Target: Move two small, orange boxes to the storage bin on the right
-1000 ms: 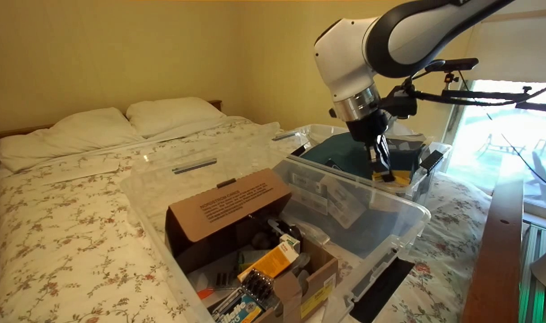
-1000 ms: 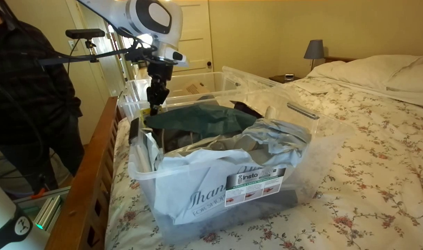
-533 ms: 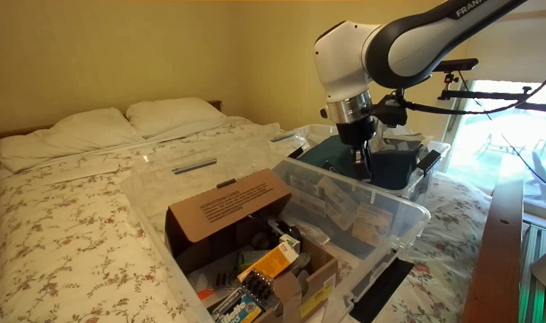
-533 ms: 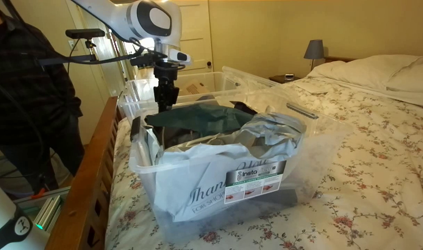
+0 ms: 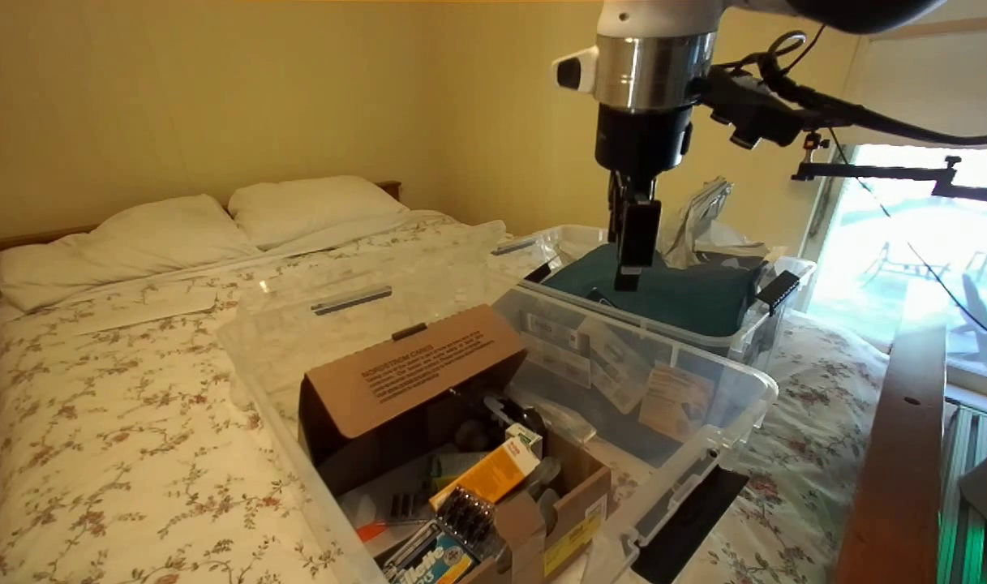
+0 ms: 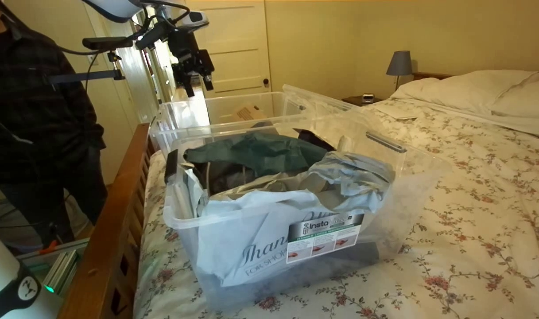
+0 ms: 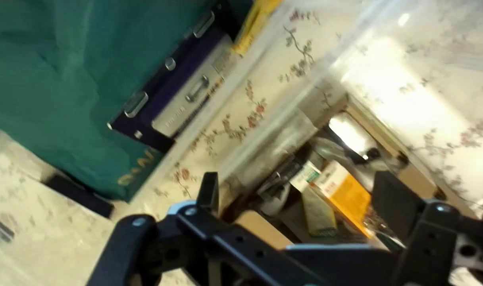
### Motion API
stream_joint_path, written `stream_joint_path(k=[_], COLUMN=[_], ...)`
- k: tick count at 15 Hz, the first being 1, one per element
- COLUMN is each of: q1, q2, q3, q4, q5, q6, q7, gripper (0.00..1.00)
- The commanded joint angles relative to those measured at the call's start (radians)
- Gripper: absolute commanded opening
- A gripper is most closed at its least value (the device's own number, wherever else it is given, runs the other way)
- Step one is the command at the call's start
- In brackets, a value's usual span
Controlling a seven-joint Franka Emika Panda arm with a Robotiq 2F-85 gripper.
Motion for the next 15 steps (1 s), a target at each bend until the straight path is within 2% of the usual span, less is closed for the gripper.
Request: stream_joint_path(k=[1, 5, 8, 9, 10, 12, 15], q1=[0.060, 0.111, 0.124, 0.116, 0.071, 0.029, 0.001], q2=[0.122, 0.309, 0.477, 0.526, 0.580, 0.655, 0.673], q3=[0.057, 0.044, 0.014, 0.016, 0.060, 0.102, 0.094], q4=[0.079, 0.124, 0.220, 0.256, 0.289, 0.349, 0.368], q5=[-0.079, -0.144, -0.113, -0.078, -0.064, -0.001, 0.127], q6=[0.158, 0.445, 0.581, 0.593, 0.585, 0.537, 0.406], q7=[0.008, -0.077, -0.258, -0.345, -0.417, -0.559, -0.730], gripper=[1.00, 1.00, 1.00, 1.00, 1.00, 1.00, 1.00])
